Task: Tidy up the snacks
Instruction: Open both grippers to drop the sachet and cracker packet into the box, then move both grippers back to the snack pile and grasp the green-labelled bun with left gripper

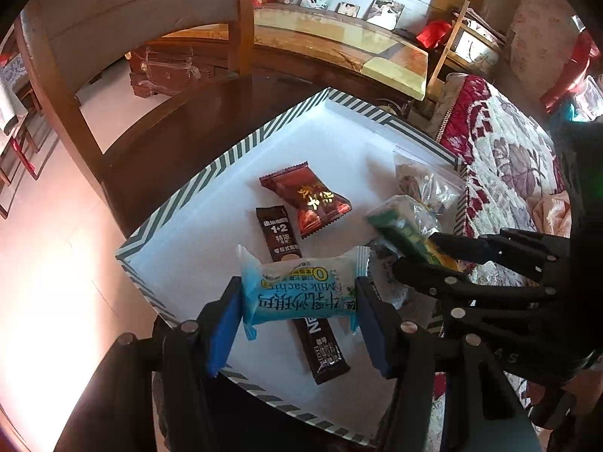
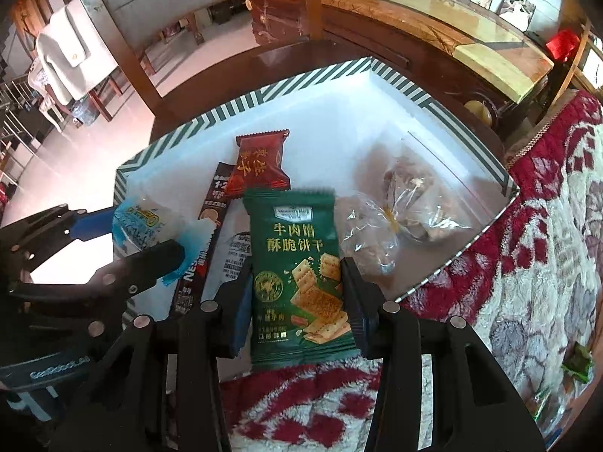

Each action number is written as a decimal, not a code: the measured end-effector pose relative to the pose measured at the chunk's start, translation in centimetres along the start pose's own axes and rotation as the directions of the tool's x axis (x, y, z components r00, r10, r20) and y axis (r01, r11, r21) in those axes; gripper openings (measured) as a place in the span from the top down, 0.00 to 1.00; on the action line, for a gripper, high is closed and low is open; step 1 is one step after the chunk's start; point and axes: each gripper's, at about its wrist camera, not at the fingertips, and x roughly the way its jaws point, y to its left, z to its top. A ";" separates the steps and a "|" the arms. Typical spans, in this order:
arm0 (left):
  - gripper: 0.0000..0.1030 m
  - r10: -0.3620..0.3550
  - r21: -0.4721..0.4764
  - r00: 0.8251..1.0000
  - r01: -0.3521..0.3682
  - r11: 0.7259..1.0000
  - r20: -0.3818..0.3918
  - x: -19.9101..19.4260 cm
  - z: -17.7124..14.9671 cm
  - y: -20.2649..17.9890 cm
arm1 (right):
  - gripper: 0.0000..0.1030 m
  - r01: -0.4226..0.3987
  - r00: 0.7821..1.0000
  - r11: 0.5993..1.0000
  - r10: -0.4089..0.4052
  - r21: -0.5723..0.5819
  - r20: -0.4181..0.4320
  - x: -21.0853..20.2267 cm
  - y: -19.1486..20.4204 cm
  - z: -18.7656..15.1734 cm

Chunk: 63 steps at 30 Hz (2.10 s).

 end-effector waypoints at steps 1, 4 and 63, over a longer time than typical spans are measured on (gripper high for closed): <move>0.41 0.001 0.000 1.000 -0.001 1.000 -0.002 0.2 0.1 0.1 | 0.59 -0.004 1.000 1.000 0.004 0.004 -0.004 0.2 0.0 0.0; 0.41 0.009 0.000 1.000 -0.009 1.000 -0.011 0.5 0.1 0.1 | 0.59 -0.011 1.000 1.000 0.011 0.017 -0.002 0.6 0.0 0.2; 0.14 -0.090 0.314 0.996 0.085 0.946 0.001 -2.1 -2.6 -19.8 | 0.52 0.132 0.970 0.878 -0.210 0.460 0.124 -13.7 -14.8 -20.2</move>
